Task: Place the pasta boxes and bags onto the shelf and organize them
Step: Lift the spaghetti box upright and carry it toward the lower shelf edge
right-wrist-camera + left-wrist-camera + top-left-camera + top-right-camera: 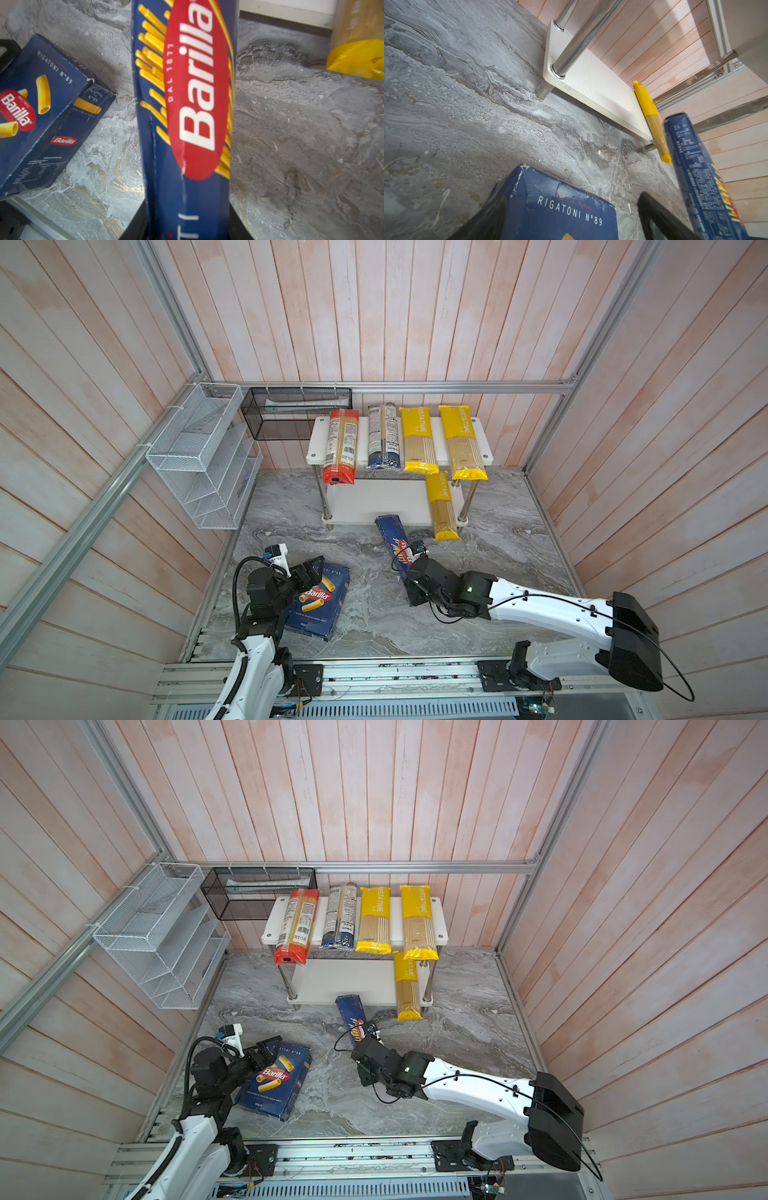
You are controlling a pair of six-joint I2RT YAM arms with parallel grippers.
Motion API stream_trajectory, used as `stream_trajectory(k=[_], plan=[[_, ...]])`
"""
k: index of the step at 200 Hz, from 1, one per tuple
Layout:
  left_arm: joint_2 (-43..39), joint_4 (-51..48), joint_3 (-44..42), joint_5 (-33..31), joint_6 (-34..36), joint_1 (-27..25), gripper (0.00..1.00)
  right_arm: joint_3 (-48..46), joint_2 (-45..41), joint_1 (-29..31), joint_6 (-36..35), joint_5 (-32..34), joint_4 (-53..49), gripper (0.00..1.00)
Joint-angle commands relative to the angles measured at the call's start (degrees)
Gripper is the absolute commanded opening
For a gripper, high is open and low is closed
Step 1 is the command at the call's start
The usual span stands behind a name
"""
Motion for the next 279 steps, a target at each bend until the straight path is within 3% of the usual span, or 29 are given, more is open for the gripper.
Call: stream_trajectory(k=[1,104,279], plan=[[-0.42,-0.38,-0.69,0.37,0.20,-0.19,1.00,3.56,-2.28,-2.35,0.83,4.96,2.65,0.20],[-4.00,0.34,-2.42,2.18,0.30,-0.29,1.00,11.74,5.99,-13.71,-3.54,1.38,5.59,0.16],[-4.36,0.85,-2.68,3.34,0.43,-0.25,1.00,20.32,18.44,-21.98,-6.11,-0.65,10.95,0.16]])
